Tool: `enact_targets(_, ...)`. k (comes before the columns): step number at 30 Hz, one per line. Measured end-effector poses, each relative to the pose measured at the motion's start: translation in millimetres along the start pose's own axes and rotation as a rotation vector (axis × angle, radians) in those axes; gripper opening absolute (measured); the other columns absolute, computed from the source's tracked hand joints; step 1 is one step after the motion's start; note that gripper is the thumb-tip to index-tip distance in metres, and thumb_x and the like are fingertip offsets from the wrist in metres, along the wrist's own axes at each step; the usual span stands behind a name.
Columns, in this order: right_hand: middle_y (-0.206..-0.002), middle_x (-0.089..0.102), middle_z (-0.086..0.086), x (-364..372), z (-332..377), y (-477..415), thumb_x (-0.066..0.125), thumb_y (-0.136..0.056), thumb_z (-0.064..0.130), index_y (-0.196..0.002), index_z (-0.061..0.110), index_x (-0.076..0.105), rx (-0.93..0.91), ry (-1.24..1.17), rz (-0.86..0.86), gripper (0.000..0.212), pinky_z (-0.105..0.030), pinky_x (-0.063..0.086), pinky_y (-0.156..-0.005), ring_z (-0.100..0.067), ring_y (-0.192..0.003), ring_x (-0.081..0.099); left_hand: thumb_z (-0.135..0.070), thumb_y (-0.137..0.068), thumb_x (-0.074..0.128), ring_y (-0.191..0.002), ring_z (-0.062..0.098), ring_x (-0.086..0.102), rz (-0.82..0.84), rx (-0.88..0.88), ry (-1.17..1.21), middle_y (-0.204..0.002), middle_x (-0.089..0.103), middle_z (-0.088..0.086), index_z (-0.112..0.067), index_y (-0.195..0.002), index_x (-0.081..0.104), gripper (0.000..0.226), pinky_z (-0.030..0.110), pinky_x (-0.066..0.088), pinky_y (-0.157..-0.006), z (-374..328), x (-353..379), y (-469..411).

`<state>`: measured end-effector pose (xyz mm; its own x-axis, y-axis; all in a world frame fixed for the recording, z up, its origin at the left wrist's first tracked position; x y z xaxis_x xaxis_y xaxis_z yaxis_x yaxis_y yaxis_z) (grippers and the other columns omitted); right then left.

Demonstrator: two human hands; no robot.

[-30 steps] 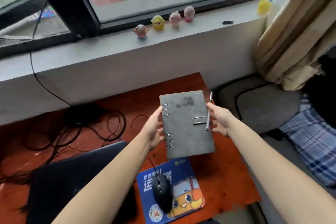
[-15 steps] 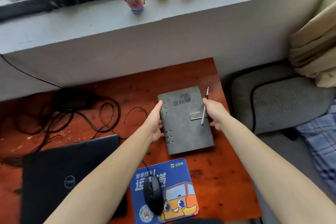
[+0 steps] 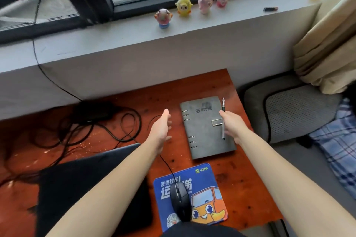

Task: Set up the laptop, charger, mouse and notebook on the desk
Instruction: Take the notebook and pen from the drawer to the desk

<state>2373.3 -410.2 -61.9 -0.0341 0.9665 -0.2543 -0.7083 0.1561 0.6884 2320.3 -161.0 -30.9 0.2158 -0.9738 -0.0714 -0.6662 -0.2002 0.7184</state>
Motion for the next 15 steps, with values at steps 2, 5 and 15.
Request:
enact_targets(2, -0.093, 0.064, -0.008, 23, -3, 18, 0.057, -0.100, 0.031, -0.100, 0.018, 0.065, 0.000, 0.012, 0.044, 0.016, -0.035, 0.048, -0.077, -0.024, -0.080, 0.062, -0.049, -0.103, 0.039, -0.126, 0.024, 0.054, -0.056, 0.145, -0.198, -0.138, 0.058, 0.008, -0.018, -0.130, 0.060, 0.047, 0.040, 0.040, -0.109, 6, -25, 10)
enact_targets(5, -0.079, 0.060, -0.005, 68, -10, 41, 0.057, -0.101, 0.026, -0.107, 0.017, 0.061, -0.001, 0.085, 0.161, 0.012, -0.029, 0.045, -0.063, -0.017, -0.064, 0.057, -0.049, -0.102, 0.041, -0.139, 0.015, 0.040, -0.110, 0.305, -0.468, -0.152, 0.045, 0.000, -0.019, -0.147, 0.046, 0.054, 0.025, 0.026, -0.111, 32, -67, 32)
enact_targets(15, -0.124, 0.068, -0.008, 157, -45, 70, 0.058, -0.091, 0.034, -0.120, 0.027, 0.068, -0.247, 0.912, 0.033, 0.031, -0.035, 0.049, -0.091, -0.031, -0.116, 0.062, -0.068, -0.094, 0.039, -0.153, 0.021, 0.000, -0.100, 0.272, -1.004, -0.167, 0.005, 0.005, -0.027, -0.159, 0.015, 0.080, 0.043, 0.012, -0.122, 131, -152, 77)
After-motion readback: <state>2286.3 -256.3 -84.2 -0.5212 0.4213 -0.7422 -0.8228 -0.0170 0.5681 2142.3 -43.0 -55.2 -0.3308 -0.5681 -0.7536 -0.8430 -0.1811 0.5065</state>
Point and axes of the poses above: each hand's wrist, its own y-axis away from the middle knuckle, its own x-axis out of the palm, z = x × y, the point moved 4 cm from there along -y, towards the middle knuckle
